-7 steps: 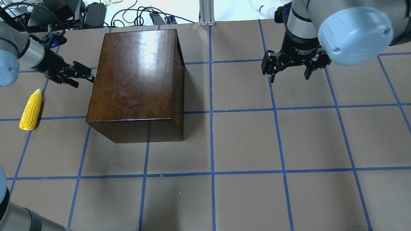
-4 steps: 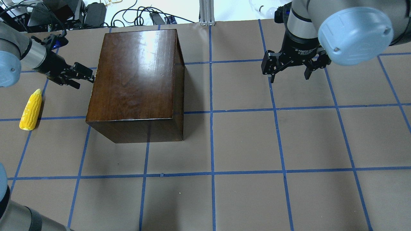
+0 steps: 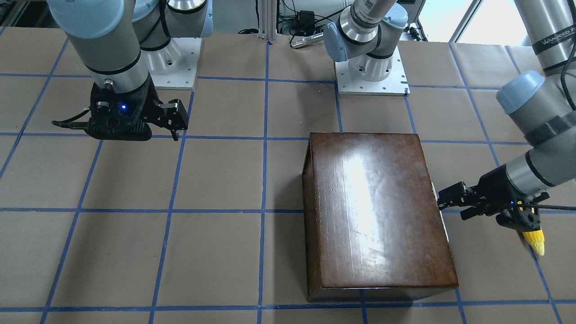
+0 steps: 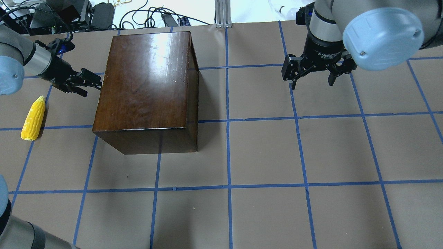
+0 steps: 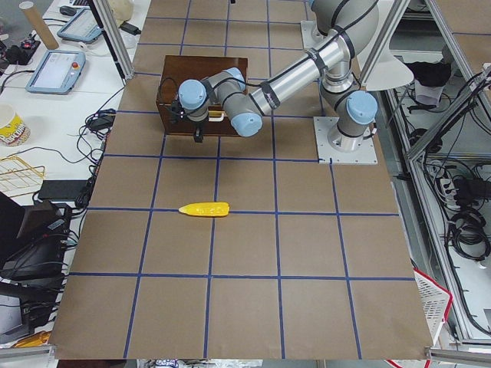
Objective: Open drawer and put corn inside
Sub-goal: 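Close the left gripper around the white drawer handle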
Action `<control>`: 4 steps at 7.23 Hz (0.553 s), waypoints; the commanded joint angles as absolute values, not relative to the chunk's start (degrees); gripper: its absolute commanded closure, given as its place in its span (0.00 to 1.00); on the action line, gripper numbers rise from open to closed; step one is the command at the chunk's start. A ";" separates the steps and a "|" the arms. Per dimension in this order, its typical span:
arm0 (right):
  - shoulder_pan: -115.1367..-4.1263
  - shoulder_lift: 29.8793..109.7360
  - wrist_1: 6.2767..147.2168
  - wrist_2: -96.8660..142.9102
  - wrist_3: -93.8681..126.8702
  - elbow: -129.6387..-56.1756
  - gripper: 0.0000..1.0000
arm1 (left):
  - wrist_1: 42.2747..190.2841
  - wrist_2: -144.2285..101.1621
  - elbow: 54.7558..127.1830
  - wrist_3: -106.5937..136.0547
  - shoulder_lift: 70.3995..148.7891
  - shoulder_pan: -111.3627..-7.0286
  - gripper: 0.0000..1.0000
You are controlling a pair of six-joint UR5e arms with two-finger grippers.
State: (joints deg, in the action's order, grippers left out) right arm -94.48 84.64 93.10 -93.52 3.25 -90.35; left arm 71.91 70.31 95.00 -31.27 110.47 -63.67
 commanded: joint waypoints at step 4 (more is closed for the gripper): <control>-94.48 84.64 93.08 -93.52 3.25 -90.35 0.00 | 71.63 70.31 95.01 -31.38 111.53 -63.63 0.00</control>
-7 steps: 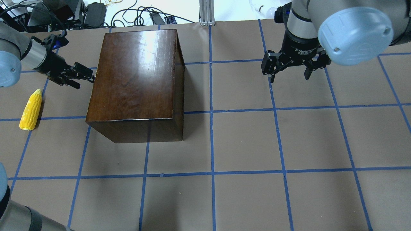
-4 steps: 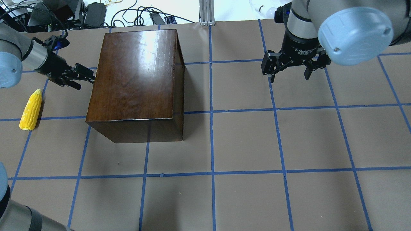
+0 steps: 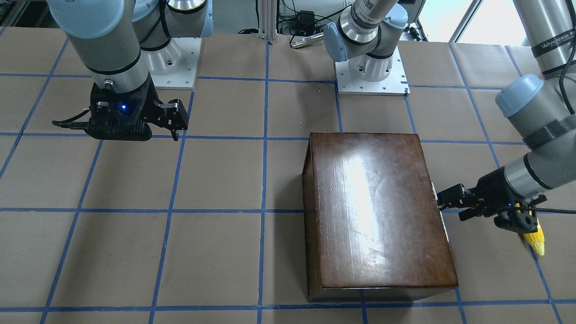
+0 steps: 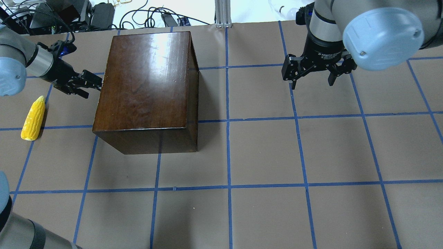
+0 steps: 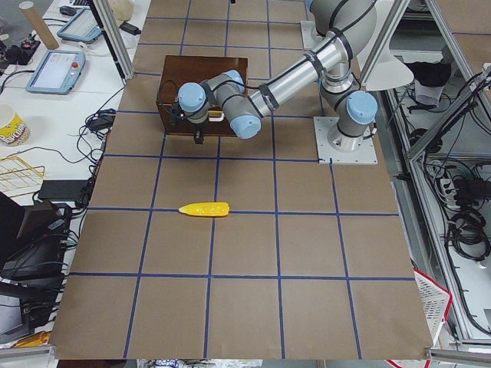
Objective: Open drawer and put corn inside
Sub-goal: 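Close the left gripper around the white drawer handle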
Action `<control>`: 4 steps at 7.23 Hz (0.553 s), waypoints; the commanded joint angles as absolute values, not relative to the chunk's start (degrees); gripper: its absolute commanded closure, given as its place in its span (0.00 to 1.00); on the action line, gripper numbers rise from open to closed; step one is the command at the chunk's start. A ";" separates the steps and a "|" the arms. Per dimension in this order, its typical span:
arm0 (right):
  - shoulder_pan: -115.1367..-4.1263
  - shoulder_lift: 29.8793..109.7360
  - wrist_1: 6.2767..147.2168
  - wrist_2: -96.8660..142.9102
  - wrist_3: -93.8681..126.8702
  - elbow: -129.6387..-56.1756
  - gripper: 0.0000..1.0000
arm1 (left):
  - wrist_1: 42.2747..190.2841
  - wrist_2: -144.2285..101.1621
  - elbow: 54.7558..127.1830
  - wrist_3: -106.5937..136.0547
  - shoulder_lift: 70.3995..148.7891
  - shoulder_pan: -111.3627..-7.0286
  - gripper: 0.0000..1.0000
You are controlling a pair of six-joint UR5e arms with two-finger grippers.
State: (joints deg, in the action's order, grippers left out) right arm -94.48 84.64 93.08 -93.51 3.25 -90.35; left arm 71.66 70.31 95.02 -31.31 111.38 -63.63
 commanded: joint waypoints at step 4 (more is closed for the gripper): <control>-94.48 84.64 93.08 -93.52 3.25 -90.35 0.00 | 71.37 70.93 94.31 -31.99 111.62 -63.28 0.00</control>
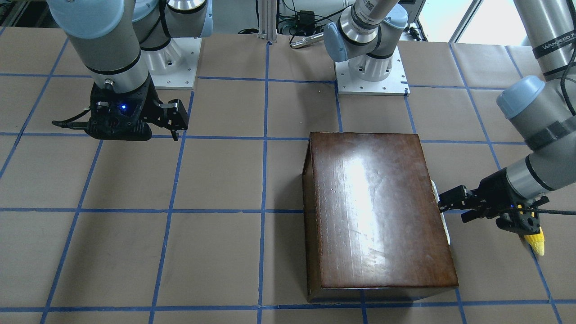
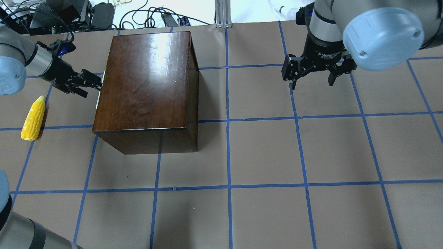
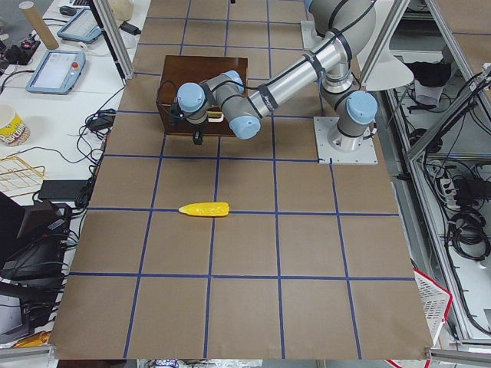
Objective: Open drawer and put corn inside
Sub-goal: 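Close the left gripper around the white drawer handle, then pull the drawer outward from the cabinet with the left gripper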
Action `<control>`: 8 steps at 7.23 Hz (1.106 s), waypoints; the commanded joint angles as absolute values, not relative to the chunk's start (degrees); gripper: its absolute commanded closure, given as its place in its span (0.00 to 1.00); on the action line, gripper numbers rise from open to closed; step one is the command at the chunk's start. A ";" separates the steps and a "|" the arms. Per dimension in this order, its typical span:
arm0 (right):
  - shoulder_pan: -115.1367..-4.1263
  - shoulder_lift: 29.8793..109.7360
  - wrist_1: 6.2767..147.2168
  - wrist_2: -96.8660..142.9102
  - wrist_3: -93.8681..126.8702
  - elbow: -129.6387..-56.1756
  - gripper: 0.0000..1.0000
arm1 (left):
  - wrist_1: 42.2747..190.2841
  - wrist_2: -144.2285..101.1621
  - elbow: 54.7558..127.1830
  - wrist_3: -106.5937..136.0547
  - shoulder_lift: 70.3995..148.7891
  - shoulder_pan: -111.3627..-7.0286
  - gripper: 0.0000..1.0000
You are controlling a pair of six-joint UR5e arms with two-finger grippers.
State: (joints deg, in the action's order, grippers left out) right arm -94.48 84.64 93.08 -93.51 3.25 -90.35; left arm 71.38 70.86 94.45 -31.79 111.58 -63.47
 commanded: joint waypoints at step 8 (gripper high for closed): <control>-94.48 84.64 93.08 -93.52 3.25 -90.35 0.00 | 71.37 71.54 93.96 -33.40 111.80 -61.79 0.00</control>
State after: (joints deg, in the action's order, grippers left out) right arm -94.48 84.64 93.08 -93.52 3.25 -90.35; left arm 71.40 71.42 94.01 -33.16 111.75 -62.00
